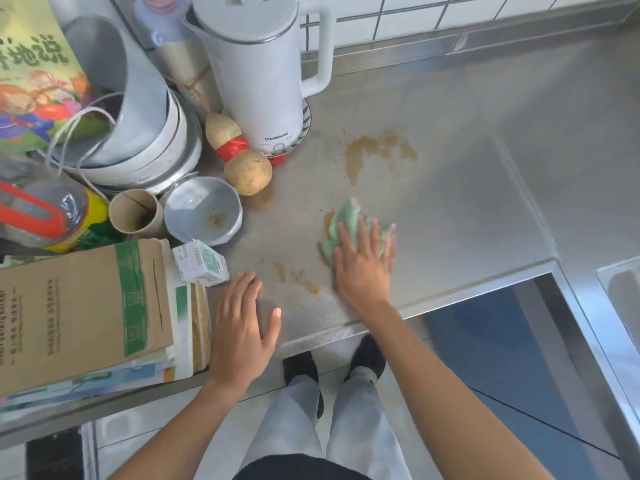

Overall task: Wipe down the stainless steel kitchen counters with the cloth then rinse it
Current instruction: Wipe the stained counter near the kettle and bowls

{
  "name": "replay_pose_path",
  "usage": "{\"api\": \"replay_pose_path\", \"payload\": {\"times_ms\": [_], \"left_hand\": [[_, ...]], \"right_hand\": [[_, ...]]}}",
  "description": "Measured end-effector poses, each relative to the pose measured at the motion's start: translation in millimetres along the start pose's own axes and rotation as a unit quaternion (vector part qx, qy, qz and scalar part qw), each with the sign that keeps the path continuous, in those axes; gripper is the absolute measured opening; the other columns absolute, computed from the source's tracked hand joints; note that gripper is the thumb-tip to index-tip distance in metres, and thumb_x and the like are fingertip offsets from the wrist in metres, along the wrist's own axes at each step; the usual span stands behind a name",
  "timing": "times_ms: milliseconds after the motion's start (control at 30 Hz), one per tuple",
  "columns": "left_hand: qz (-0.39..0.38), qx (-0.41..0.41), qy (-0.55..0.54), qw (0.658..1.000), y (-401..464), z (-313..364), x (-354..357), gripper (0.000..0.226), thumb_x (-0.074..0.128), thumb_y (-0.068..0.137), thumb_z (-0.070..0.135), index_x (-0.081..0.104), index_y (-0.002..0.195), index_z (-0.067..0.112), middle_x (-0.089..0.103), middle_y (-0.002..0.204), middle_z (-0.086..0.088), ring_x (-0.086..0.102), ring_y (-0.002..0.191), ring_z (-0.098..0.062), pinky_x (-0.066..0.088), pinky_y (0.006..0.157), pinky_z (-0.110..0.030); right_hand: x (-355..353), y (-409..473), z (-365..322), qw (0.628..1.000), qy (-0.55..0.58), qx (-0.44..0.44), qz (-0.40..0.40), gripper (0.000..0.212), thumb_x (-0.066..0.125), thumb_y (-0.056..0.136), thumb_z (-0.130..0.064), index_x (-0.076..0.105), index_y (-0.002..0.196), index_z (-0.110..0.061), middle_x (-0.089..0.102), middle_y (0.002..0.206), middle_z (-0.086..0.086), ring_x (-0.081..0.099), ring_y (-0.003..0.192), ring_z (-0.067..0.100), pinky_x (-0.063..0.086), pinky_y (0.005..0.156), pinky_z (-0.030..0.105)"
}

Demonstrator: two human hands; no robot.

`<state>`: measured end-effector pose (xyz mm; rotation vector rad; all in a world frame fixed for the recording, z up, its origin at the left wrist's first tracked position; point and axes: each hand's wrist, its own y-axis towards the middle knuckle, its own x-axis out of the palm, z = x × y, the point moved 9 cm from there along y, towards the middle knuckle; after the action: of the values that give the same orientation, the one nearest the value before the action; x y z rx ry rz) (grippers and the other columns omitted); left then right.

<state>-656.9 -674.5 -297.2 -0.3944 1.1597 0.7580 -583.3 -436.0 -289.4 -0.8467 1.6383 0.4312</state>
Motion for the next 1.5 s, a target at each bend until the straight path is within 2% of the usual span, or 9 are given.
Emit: {"api": "replay_pose_path", "payload": {"times_ms": [133,267,500,600,700,900,1067,1233,1500], "left_hand": [[-0.001,0.001,0.011,1.0,0,-1,-1,0.06,0.051,0.105,0.046,0.051,0.146,0.002,0.046,0.159,-0.013,0.037,0.154,-0.029,0.034,0.126,-0.048],[-0.014,-0.008,0.015,1.0,-1,-2,0,0.06,0.046,0.106,0.048,0.05,0.148,0.005,0.044,0.161,-0.011,0.035,0.156,-0.027,0.034,0.126,-0.048],[-0.001,-0.004,0.022,1.0,-1,-1,-3,0.058,0.048,0.106,0.045,0.051,0.147,0.005,0.044,0.161,-0.012,0.034,0.156,-0.028,0.033,0.126,-0.048],[0.008,-0.001,0.016,1.0,0,0,-4,0.057,0.049,0.106,0.043,0.052,0.145,0.003,0.046,0.159,-0.013,0.036,0.154,-0.03,0.034,0.125,-0.049],[0.005,-0.003,0.016,1.0,0,0,-5,0.056,0.052,0.104,0.04,0.051,0.145,0.002,0.047,0.157,-0.015,0.036,0.155,-0.03,0.034,0.126,-0.05],[0.006,0.0,0.003,1.0,0,2,-6,0.052,0.055,0.101,0.031,0.054,0.143,-0.001,0.047,0.158,-0.016,0.037,0.154,-0.032,0.034,0.125,-0.051],[0.007,-0.004,-0.001,1.0,0,2,-8,0.051,0.054,0.103,0.032,0.053,0.145,0.002,0.047,0.16,-0.014,0.036,0.155,-0.029,0.033,0.126,-0.049],[0.014,0.003,-0.005,1.0,1,3,-8,0.05,0.055,0.103,0.031,0.055,0.143,0.002,0.048,0.159,-0.014,0.037,0.154,-0.03,0.033,0.125,-0.049],[0.006,0.002,-0.016,1.0,3,4,-7,0.051,0.058,0.1,0.029,0.055,0.142,0.001,0.049,0.157,-0.015,0.038,0.153,-0.031,0.035,0.124,-0.051]], "right_hand": [[17,-60,-6,0.982,-0.059,-0.174,-0.043,0.052,0.027,0.11,-0.048,0.027,0.159,-0.03,0.016,0.17,0.007,-0.001,0.158,0.026,0.008,0.128,0.053],[-1,-43,66,0.987,-0.066,-0.133,-0.065,0.055,0.018,0.109,-0.051,0.02,0.161,-0.032,0.011,0.17,0.006,-0.001,0.158,0.028,0.018,0.126,0.055],[-7,27,36,0.992,0.031,0.12,-0.01,0.054,0.021,0.108,-0.045,0.021,0.161,-0.031,0.0,0.171,0.008,-0.007,0.158,0.03,-0.021,0.121,0.049],[12,25,-51,0.999,0.032,0.021,-0.009,0.054,0.026,0.107,-0.049,0.029,0.158,-0.031,0.008,0.171,0.008,-0.003,0.158,0.03,-0.032,0.116,0.045],[31,-11,-113,0.992,0.046,-0.112,-0.027,0.053,0.034,0.106,-0.052,0.038,0.154,-0.029,0.017,0.169,0.009,0.001,0.158,0.029,0.002,0.126,0.056],[24,-56,-50,0.973,-0.003,-0.226,-0.05,0.053,0.04,0.106,-0.054,0.039,0.154,-0.032,0.025,0.168,0.007,0.013,0.157,0.028,0.018,0.125,0.058],[-10,-20,55,0.996,-0.011,-0.068,-0.06,0.062,0.019,0.104,-0.062,0.03,0.158,-0.033,0.012,0.17,0.005,0.001,0.158,0.026,0.014,0.125,0.059],[-7,40,16,0.996,0.04,0.078,-0.022,0.056,0.027,0.106,-0.051,0.029,0.158,-0.032,0.003,0.172,0.007,-0.005,0.158,0.03,-0.001,0.126,0.056],[29,-32,-99,0.976,0.034,-0.211,-0.041,0.049,0.039,0.107,-0.048,0.044,0.152,-0.03,0.023,0.168,0.006,0.007,0.158,0.028,0.01,0.127,0.05]]}}
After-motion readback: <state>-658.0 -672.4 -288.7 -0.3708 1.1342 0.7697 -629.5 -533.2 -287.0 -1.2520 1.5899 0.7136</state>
